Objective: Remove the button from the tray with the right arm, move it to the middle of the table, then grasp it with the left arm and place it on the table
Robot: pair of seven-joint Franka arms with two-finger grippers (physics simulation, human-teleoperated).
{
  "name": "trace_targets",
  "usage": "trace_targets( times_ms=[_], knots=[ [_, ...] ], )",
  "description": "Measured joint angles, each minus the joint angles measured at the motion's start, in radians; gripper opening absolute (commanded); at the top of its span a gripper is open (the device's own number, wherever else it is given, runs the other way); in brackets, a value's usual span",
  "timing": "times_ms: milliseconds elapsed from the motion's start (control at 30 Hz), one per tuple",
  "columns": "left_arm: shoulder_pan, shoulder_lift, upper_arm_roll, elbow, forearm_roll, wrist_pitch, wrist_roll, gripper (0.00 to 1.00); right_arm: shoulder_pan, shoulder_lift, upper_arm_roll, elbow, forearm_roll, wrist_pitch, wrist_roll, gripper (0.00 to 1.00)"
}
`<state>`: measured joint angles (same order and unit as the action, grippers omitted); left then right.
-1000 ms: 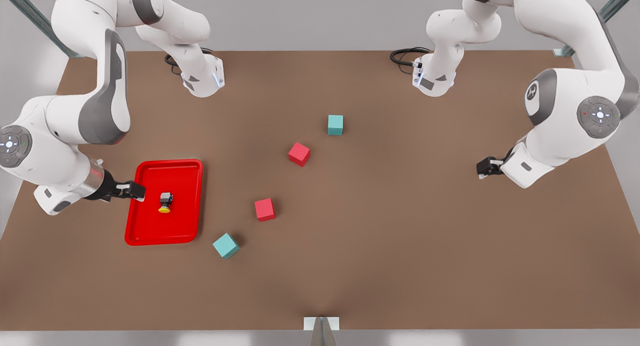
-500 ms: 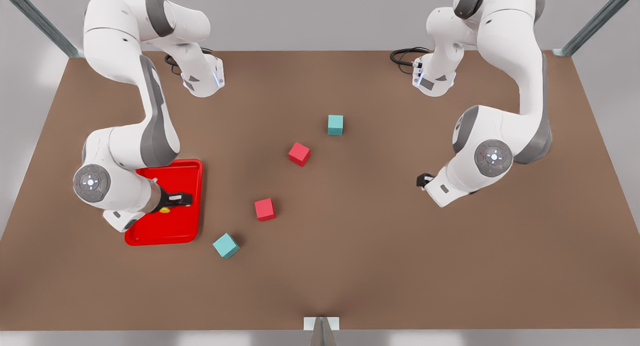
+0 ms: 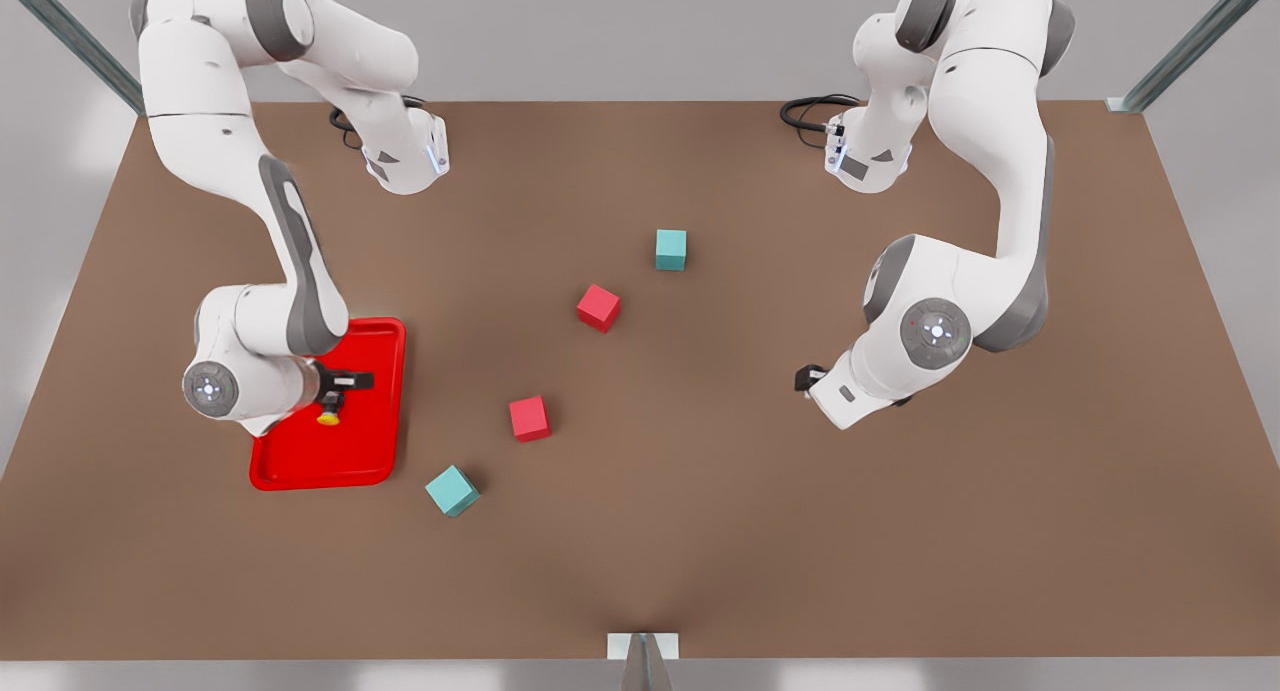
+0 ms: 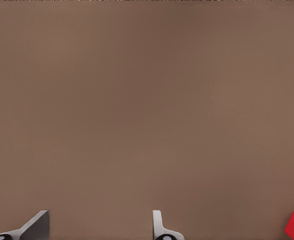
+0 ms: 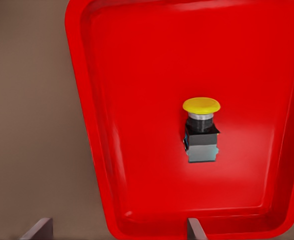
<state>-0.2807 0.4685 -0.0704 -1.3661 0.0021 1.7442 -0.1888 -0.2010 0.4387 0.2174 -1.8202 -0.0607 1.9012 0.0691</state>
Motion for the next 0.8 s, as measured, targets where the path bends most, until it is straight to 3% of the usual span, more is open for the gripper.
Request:
trace_targets(
  times_ms=[200, 433, 800],
  knots=[
    [-0.024, 0.004, 0.001, -0.001, 0.004, 0.013, -0.018, 1.0, -0.199, 0.025, 0.097, -0.176, -0.143, 0.253, -0.038, 1.0],
    [-0.025, 0.005, 0.001, -0.001, 0.005, 0.018, -0.034, 1.0, -0.217, 0.054, 0.108, -0.187, -0.181, 0.416, -0.07, 1.0],
    [-0.025, 0.013, 0.0, -0.001, 0.005, 0.02, -0.049, 1.0, -0.26, 0.027, 0.155, -0.264, -0.233, 0.523, -0.098, 1.0]
  ],
)
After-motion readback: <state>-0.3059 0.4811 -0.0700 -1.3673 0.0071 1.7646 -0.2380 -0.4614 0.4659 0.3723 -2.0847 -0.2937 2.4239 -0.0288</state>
